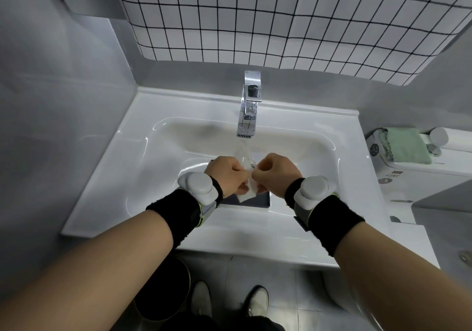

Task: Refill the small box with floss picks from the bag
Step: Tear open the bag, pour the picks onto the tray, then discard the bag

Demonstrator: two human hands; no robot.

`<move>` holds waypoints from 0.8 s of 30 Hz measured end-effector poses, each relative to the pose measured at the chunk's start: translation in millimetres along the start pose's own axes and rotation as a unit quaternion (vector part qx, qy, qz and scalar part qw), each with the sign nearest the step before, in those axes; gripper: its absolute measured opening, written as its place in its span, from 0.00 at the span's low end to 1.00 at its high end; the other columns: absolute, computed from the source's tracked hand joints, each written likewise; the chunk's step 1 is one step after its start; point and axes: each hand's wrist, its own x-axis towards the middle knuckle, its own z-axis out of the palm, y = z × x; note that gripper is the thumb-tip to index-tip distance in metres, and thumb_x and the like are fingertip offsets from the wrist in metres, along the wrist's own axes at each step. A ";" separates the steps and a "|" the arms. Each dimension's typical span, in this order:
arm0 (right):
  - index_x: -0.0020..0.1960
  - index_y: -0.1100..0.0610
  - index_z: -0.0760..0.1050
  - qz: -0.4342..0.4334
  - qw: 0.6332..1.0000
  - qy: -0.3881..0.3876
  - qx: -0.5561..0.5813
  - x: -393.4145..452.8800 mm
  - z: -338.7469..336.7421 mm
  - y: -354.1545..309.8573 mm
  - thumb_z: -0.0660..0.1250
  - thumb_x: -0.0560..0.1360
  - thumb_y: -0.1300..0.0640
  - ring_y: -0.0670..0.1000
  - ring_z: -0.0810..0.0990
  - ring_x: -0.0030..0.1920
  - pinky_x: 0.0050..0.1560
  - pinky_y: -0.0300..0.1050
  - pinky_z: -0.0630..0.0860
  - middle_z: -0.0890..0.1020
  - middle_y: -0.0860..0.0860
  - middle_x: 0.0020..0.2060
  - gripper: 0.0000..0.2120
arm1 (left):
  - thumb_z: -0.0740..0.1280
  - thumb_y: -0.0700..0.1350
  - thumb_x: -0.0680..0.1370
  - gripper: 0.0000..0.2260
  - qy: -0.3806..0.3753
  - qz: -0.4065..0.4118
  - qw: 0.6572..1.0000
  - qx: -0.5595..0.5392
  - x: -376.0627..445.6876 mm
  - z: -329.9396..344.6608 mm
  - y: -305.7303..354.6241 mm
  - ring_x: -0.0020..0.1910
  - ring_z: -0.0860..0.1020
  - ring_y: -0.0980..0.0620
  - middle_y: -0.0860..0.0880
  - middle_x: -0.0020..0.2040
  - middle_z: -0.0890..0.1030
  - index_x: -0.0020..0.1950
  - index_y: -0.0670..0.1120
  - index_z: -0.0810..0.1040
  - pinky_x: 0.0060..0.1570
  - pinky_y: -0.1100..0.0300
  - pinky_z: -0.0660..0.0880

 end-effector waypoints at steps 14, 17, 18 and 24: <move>0.42 0.53 0.70 -0.056 0.977 0.001 -0.208 -14.8 -20.1 -32.5 0.67 0.69 0.55 0.56 0.81 0.39 0.40 0.48 0.81 0.78 0.51 0.41 0.06 | 0.62 0.44 0.71 0.06 -0.015 0.028 0.960 0.277 -16.2 -17.7 36.7 0.33 0.84 0.40 0.41 0.34 0.82 0.38 0.42 0.71 0.37 0.55 0.81; 0.37 0.52 0.68 -0.074 0.969 -0.005 -0.237 -19.0 -20.1 -39.9 0.67 0.70 0.55 0.55 0.80 0.41 0.42 0.48 0.80 0.79 0.52 0.40 0.08 | 0.63 0.43 0.73 0.06 0.012 0.069 0.951 0.301 -19.0 -17.7 43.9 0.36 0.84 0.40 0.41 0.37 0.83 0.37 0.44 0.71 0.39 0.54 0.80; 0.37 0.52 0.68 -0.069 0.968 0.000 -0.241 -19.0 -23.2 -41.4 0.66 0.70 0.55 0.56 0.81 0.42 0.42 0.48 0.80 0.80 0.52 0.40 0.07 | 0.64 0.43 0.72 0.04 0.023 0.078 0.948 0.308 -18.6 -18.7 44.6 0.37 0.84 0.40 0.41 0.39 0.83 0.40 0.43 0.72 0.40 0.52 0.81; 0.48 0.57 0.76 -0.043 0.967 0.040 -0.249 -20.2 -47.9 -42.3 0.64 0.72 0.57 0.58 0.81 0.43 0.45 0.49 0.81 0.82 0.55 0.44 0.06 | 0.68 0.42 0.73 0.15 0.036 0.195 0.914 0.354 -20.6 -30.1 42.0 0.44 0.77 0.45 0.47 0.51 0.75 0.56 0.50 0.67 0.46 0.55 0.74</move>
